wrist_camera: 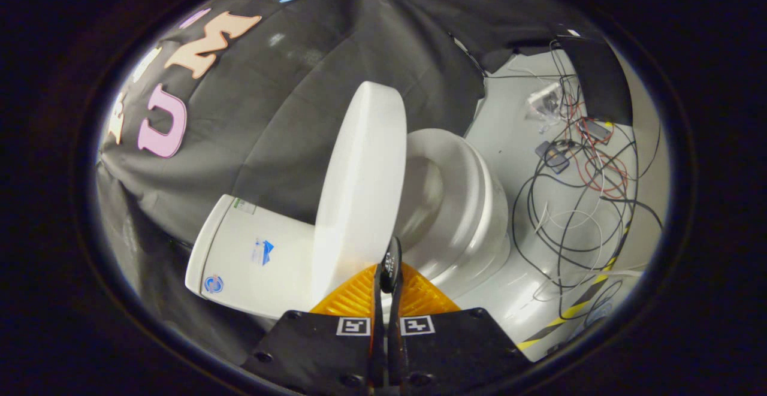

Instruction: Open the toilet lid.

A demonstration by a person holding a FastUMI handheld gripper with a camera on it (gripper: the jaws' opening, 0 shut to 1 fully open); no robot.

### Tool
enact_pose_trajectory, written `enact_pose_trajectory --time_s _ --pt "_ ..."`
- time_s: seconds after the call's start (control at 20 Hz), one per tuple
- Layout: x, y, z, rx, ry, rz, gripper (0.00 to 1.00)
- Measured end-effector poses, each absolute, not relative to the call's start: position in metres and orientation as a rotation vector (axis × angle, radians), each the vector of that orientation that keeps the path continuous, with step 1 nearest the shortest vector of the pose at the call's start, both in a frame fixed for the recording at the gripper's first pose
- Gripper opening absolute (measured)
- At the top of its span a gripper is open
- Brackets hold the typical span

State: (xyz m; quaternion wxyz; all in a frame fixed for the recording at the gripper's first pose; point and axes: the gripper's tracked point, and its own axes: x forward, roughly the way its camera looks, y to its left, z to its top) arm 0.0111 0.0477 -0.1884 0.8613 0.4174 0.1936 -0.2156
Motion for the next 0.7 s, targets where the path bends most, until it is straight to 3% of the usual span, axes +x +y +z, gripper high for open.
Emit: enact_pose_trajectory --time_s 0.7 --pt "0.032 0.071 -0.135 0.763 0.337 -0.453 0.03"
